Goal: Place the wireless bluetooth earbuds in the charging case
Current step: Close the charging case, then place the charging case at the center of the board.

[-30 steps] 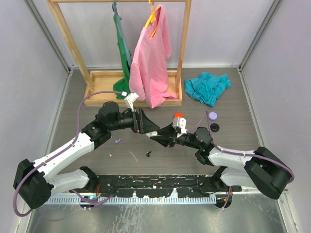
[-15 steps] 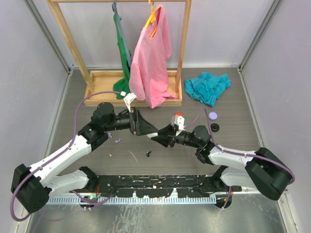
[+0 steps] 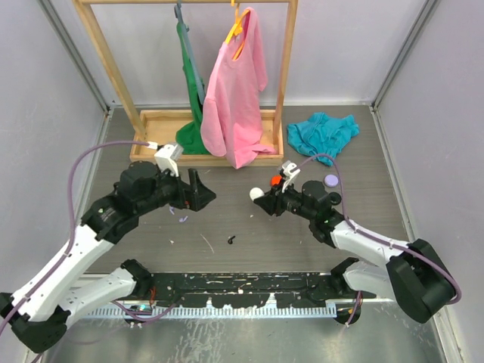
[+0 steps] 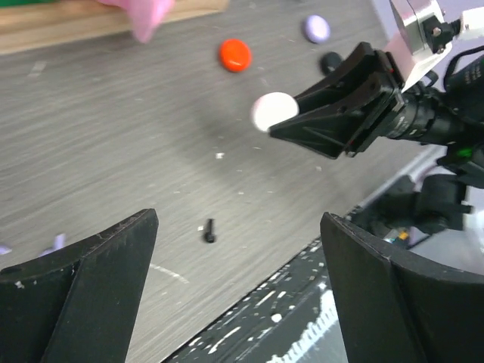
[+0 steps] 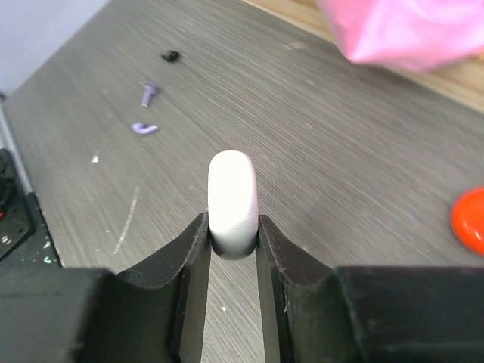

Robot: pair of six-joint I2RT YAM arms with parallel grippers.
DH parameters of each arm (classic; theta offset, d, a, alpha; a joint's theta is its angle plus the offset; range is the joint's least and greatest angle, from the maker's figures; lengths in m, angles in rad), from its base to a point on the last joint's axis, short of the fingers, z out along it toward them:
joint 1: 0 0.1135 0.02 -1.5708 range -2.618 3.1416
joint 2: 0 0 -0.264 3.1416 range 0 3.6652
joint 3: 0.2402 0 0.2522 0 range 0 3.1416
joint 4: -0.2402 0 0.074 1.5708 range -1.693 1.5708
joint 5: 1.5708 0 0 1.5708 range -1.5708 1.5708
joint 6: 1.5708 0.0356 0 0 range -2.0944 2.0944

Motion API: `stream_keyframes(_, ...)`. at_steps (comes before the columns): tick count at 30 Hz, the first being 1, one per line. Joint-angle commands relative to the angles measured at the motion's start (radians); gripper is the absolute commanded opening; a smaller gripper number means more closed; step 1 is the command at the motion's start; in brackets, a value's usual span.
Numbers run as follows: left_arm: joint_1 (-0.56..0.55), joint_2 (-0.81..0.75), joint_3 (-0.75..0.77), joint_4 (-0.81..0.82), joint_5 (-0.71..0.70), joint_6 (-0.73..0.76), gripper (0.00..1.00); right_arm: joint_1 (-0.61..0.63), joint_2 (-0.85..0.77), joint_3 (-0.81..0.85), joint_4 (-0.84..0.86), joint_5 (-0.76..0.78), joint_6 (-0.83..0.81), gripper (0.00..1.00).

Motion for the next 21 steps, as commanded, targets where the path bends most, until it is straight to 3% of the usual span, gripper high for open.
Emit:
stream_keyframes(1, 0.004, -0.058, 0.111, -0.248, -0.237, 0.167, 0.93, -0.058, 0.040, 0.064, -0.135, 0.075, 0.106, 0.17)
stream_keyframes(7, 0.005, -0.151, 0.067, -0.247, -0.415, 0.275, 1.00, -0.137, 0.227, 0.140, -0.176, 0.081, 0.179, 0.17)
stream_keyframes(13, 0.004, -0.221, 0.009, -0.232, -0.566, 0.320, 0.98, -0.184, 0.415, 0.236, -0.181, 0.082, 0.264, 0.18)
stream_keyframes(18, 0.015, -0.265, -0.023, -0.225, -0.586, 0.328, 0.98, -0.211, 0.519, 0.301, -0.210, 0.064, 0.288, 0.28)
stream_keyframes(21, 0.028, -0.283, -0.030, -0.221, -0.583, 0.327, 0.98, -0.224, 0.535, 0.323, -0.267, 0.087, 0.291, 0.40)
